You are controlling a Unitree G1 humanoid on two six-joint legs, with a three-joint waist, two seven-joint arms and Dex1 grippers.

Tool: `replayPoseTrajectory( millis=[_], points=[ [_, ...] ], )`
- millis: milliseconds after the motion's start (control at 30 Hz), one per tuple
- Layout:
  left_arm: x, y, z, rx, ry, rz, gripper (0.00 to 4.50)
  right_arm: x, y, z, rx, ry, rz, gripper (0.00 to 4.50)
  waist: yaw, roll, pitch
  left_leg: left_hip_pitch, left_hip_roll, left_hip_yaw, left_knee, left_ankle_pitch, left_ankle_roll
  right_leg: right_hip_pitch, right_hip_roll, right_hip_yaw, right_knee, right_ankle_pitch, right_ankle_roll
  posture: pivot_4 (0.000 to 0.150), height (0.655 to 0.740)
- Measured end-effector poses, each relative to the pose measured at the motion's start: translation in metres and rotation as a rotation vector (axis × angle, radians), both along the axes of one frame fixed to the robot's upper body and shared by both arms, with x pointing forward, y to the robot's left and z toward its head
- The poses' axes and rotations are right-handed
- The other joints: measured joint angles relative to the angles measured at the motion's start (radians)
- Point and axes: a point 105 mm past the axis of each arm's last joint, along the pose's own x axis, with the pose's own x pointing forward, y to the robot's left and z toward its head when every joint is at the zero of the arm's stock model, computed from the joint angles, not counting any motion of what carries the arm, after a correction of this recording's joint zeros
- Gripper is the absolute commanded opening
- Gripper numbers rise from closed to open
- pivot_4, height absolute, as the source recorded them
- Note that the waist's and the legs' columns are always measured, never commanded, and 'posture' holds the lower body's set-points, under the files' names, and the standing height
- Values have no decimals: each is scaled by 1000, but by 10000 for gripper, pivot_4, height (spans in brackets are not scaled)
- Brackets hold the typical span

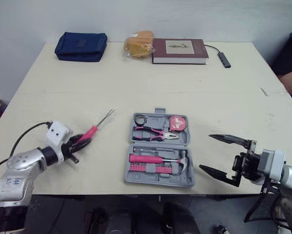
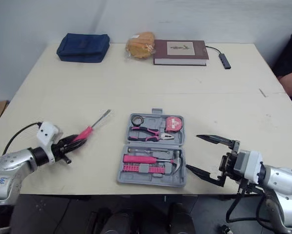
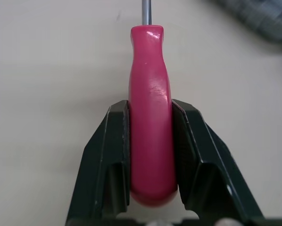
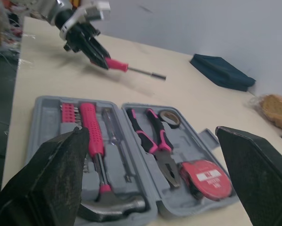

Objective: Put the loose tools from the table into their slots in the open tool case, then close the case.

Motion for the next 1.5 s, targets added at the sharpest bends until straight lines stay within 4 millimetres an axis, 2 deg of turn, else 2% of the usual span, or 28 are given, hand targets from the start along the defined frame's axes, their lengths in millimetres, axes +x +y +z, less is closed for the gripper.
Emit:
replayPoseTrajectory(
  millis=[100,167,200,333,433,533,667,867,1233,1300,1333,1500],
  points=[
    [-13,-26,16,44,-76,-218,5578,-9,-16,-18,-72,64,-34,45000,-3,0,0,0,0,3,0,0,1,0,2,-1,-1,0,0,1500,7400],
    [-26,-50,14,63,-62,-385,5578,-17,-24,-26,-99,118,-51,45000,-5,0,0,0,0,4,0,-1,2,0,2,-2,-2,0,1,1500,7400],
    [-36,-69,10,67,-34,-490,5578,-21,-30,-29,-102,146,-76,45000,-5,0,0,0,0,4,0,-1,2,0,2,-2,-2,1,1,1500,7400],
    [-60,-106,2,86,51,-689,5578,-26,-31,-20,-98,145,-110,45000,-7,0,0,2,0,4,0,0,1,0,2,2,-3,1,1,1500,7400],
    [-70,-118,-3,183,107,-780,5578,-35,-24,-13,-85,182,-97,45000,-4,1,0,3,1,3,0,1,0,0,2,3,-1,0,0,1500,7400],
    [-73,-129,-10,246,141,-807,5578,-40,-14,-10,-74,213,-67,45000,0,1,0,3,1,2,0,1,-1,0,2,3,0,0,0,1500,7400],
    [-69,-136,-21,285,220,-751,5578,-42,-2,-2,-50,217,-46,45000,-1,1,0,2,0,2,0,1,0,0,2,3,-1,0,0,1500,7400],
    [-65,-140,-33,394,251,-744,5578,-47,2,-4,-26,253,-67,45000,-1,0,0,2,0,2,0,1,1,0,3,3,-2,0,0,1500,7400],
    [-65,-146,-34,404,259,-761,5578,-59,0,-17,-49,272,-118,45000,-1,0,0,2,0,2,0,1,1,0,3,3,-2,0,0,1500,7400],
    [-66,-146,-34,404,260,-763,16127,-59,0,-18,-50,263,-123,45000,-1,0,0,2,0,2,0,1,1,0,3,3,-1,0,0,1500,7400],
    [-66,-146,-34,404,260,-765,19506,-60,0,-18,-50,259,-124,45000,-1,0,0,2,0,2,0,1,1,0,3,3,-2,0,0,1500,7400],
    [-66,-149,-33,387,250,-776,42165,-59,0,-18,-55,252,-130,45000,-1,0,0,2,0,2,0,1,1,0,2,3,-2,0,0,1500,7400]
  ],
)
